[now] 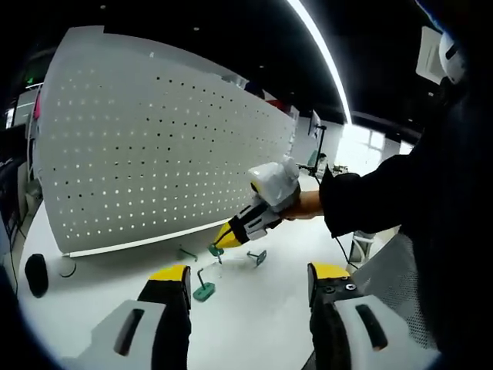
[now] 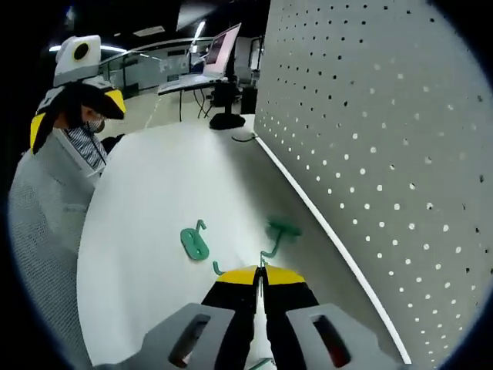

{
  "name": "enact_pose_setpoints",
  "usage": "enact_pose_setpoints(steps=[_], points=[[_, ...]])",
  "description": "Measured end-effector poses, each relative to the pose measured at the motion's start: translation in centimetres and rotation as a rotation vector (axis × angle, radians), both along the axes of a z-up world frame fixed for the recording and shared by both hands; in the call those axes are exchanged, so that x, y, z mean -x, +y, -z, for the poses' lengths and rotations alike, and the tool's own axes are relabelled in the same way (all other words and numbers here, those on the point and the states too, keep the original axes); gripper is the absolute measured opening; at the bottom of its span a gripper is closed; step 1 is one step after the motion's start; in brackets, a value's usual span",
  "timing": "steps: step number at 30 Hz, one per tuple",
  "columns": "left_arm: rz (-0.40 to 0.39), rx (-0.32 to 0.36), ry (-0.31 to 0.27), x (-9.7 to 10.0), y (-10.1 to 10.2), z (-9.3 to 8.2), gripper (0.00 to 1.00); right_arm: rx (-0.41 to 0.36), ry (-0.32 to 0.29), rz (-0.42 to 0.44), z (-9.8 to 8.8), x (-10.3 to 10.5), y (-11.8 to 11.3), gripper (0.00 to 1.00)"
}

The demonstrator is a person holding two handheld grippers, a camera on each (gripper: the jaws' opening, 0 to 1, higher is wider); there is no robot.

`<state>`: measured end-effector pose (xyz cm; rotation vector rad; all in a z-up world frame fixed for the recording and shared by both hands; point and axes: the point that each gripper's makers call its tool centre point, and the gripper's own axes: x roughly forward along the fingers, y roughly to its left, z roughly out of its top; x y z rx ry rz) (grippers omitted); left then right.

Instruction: Insert the hook assembly into the mounting plate slot until the hook locks in place.

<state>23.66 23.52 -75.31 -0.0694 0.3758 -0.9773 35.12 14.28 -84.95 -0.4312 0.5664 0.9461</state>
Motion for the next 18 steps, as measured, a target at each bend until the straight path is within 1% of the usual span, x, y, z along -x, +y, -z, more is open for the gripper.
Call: enact_pose_setpoints(steps=[3,4,6,7,8,9,10,13,14,16,17,18], points=[[-0.005,-0.008,-0.008,-0.2,-0.5,-0.1,0.61,-0.049,-0.025,0.025,-1.6,0.6,0.3,0.02],[-0.016,-0.013,-0.020,-0.4,-0.7,-0.3,0.60,-0.087,-0.028,0.040,-2.5,0.9,0.6,0.02],[-0.029,-0.017,-0.033,-0.7,-0.8,-0.6,0.59,-0.137,-0.037,0.064,-3.9,1.3,1.0,0.02],[-0.046,-0.015,-0.054,-1.0,-0.9,-0.9,0.58,-0.146,-0.039,0.068,-4.2,1.4,1.1,0.02],[-0.059,-0.013,-0.069,-1.2,-0.9,-1.2,0.57,-0.179,-0.043,0.083,-5.1,1.6,1.3,0.02],[-0.064,-0.014,-0.072,-1.3,-0.9,-1.2,0.56,-0.187,-0.044,0.088,-5.3,1.7,1.4,0.02],[-0.078,-0.020,-0.080,-1.5,-1.1,-1.4,0.55,-0.216,-0.042,0.113,-6.2,2.0,1.7,0.02],[-0.112,-0.049,-0.128,-2.0,-1.3,-2.0,0.49,-0.259,-0.048,0.136,-7.8,2.5,2.4,0.02],[-0.135,-0.071,-0.159,-2.4,-1.1,-2.3,0.45,-0.276,-0.054,0.138,-8.6,2.7,2.8,0.01],[-0.147,-0.069,-0.171,-2.6,-1.3,-2.6,0.40,-0.322,-0.052,0.146,-9.9,3.1,3.4,0.01],[-0.155,-0.057,-0.172,-2.7,-1.5,-2.9,0.38,-0.336,-0.055,0.148,-10.4,3.3,3.7,0.01],[-0.161,-0.050,-0.176,-2.9,-1.6,-3.1,0.37,-0.348,-0.059,0.147,-10.8,3.4,3.9,0.01]])
